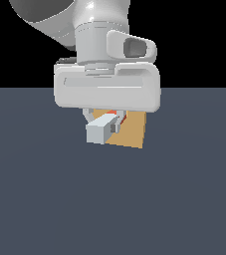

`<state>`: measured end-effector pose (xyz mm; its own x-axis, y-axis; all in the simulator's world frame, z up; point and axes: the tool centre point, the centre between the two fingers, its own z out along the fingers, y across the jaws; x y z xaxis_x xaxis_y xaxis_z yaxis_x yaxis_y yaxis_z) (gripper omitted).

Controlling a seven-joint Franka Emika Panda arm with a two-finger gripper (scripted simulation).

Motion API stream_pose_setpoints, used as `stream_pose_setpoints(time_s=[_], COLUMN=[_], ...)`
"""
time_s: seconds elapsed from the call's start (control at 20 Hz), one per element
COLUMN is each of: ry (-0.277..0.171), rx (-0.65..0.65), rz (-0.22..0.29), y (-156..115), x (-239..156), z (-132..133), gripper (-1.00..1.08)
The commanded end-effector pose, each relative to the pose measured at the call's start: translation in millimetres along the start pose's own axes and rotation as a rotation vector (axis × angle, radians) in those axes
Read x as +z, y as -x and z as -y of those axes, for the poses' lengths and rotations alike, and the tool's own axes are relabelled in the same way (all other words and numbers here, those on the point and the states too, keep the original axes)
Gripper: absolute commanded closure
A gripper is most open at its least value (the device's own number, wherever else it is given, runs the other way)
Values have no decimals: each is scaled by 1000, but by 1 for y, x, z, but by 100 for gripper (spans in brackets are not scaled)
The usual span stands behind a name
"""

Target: Insert the peg into the horizontal hole in a box.

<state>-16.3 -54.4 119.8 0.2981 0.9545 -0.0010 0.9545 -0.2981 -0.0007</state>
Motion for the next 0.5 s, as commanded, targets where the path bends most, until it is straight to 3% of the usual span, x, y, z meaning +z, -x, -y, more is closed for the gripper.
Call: stream_pose_setpoints(time_s=[0.0, 0.45], ry=[1, 1], rx=[-12, -7], rz=[0, -1], y=[-9, -6], x=[-5, -4], z=[3, 1], gripper=[108, 108])
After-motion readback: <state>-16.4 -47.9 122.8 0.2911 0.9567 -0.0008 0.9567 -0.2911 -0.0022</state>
